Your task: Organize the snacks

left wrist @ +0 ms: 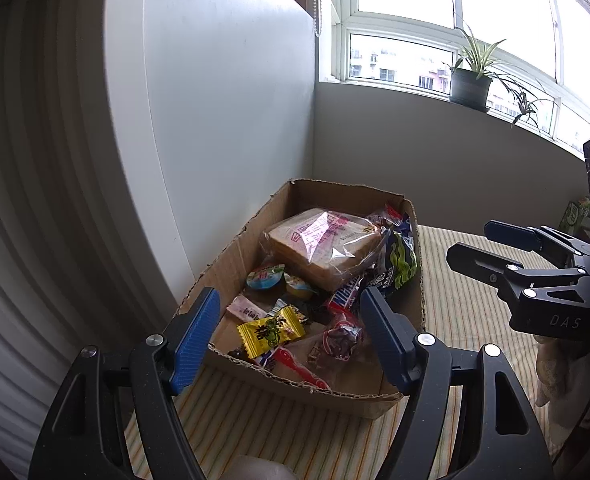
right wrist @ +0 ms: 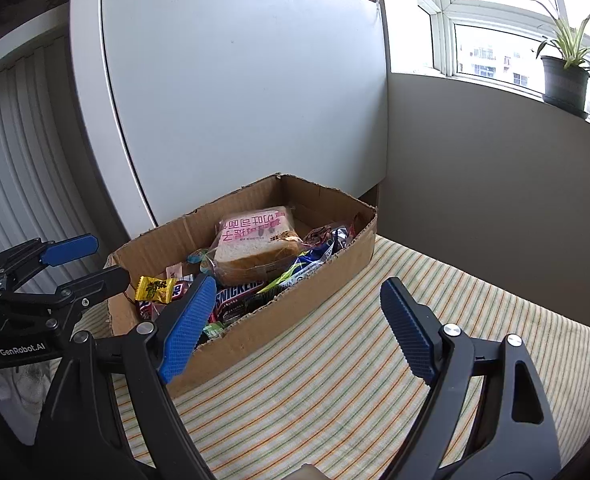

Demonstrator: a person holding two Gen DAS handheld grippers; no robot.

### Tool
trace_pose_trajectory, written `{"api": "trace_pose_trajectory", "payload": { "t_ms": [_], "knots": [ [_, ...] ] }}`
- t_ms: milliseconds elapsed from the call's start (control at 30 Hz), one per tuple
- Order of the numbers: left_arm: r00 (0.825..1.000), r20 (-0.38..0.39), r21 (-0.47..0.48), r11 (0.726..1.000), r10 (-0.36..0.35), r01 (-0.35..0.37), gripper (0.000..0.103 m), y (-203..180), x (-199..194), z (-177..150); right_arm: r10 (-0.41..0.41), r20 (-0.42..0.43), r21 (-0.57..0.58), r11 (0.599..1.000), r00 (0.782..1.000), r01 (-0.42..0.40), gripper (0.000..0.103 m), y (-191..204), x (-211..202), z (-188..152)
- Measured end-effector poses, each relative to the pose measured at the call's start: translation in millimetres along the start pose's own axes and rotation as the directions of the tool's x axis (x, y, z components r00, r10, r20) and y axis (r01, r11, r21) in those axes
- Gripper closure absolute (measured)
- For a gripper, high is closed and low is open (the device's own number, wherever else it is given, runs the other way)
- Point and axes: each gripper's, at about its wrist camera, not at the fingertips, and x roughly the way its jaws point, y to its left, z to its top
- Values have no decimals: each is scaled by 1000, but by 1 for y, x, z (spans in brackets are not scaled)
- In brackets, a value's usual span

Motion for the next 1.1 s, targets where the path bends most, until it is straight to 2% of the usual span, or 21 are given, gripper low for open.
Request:
{"api": "trace_pose_trajectory", "payload": {
  "t_ms": [300, 433, 567, 1100],
  "knots": [
    [1000, 20, 6, 1000, 21, -21, 30, -6, -5, 1, -14, 73, -37, 999, 997, 16, 16, 14, -22, 6],
    [999, 40, 1, 999, 37, -37, 30, -5, -9, 2, 14, 78, -4, 1000, 997, -13, 16, 9, -28, 10],
    [998, 51, -12, 999, 45, -45, 30, -2, -12, 3, 2, 102, 10, 1000, 995, -3, 16, 4, -36, 13],
    [996, 65, -6, 999, 53, -53, 30, -5, -14, 4, 3, 80, 21, 1000, 997, -5, 16, 2, -28, 11]
  ]
}}
